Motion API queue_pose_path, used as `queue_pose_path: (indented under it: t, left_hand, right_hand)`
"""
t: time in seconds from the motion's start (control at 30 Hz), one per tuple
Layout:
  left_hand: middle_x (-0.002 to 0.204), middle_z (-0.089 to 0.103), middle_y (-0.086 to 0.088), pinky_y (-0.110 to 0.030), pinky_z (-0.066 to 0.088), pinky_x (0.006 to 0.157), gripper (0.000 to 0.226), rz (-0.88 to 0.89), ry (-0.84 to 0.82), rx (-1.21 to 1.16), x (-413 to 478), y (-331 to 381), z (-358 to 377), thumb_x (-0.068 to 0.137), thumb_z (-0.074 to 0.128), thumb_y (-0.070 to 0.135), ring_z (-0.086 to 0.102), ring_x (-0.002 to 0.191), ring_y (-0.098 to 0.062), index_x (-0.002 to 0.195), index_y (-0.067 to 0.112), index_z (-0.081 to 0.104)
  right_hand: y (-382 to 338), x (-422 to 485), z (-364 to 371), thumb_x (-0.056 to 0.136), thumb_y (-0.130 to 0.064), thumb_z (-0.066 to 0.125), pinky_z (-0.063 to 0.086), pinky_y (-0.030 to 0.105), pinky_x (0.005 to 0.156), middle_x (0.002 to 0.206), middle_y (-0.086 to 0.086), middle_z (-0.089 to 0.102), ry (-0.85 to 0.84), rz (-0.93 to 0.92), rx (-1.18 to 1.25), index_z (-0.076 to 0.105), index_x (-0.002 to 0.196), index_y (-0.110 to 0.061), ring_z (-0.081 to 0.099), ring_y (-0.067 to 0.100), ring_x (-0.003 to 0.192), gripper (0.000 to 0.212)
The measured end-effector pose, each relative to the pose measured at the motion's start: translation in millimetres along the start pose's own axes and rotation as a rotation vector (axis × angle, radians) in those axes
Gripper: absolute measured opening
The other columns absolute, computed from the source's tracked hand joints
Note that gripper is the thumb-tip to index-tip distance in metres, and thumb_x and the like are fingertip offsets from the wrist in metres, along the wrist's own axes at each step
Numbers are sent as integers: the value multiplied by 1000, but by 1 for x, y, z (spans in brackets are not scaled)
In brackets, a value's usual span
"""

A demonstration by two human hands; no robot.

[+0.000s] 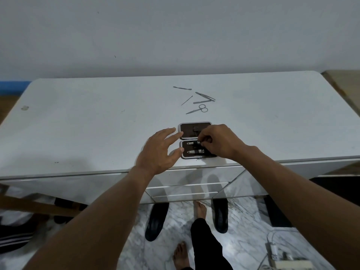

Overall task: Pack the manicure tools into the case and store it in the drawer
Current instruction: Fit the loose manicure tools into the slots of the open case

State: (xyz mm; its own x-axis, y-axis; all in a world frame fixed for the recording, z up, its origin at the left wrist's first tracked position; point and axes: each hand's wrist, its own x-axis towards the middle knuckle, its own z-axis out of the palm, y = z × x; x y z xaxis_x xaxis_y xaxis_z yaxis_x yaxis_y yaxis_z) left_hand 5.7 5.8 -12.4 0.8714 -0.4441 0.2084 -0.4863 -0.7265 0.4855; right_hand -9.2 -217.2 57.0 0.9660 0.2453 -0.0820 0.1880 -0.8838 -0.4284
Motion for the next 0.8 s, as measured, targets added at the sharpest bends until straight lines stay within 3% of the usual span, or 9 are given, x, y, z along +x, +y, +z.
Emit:
queue_pose_path:
  t: [0.13,0.4,0.6,0.8]
  left_hand:
    - [141,50,-2,-43,38,106,52,-8,-26,-5,2,1,-2,87,54,48,42,132,-20,135,29,52]
    - [141,50,-3,-43,40,104,54,60,-89,101,9,-1,-12,88,49,53,43,131,-22,136,28,51]
    - [146,46,-1,-36,32,112,57,66,-65,17,4,-4,-7,90,47,54,37,135,-16,140,26,48]
    - [145,47,-1,-24,18,114,57,79,-26,3,5,-4,-6,88,49,52,34,136,-11,137,24,51]
  right_hand:
    - [1,0,-3,84,-9,58,47,27,72,96,6,73,-3,18,0,74,96,-14,64,24,85,20]
    - [0,14,-19,85,-12,57,53,34,77,93,7,75,-17,48,1,74,92,-13,65,26,85,19]
    - [11,44,-37,86,-8,55,52,34,79,93,9,75,68,128,-17,74,90,-7,66,28,87,19]
    - [30,86,-40,87,-9,50,44,29,68,91,13,74,80,201,-94,72,88,-10,66,33,84,22]
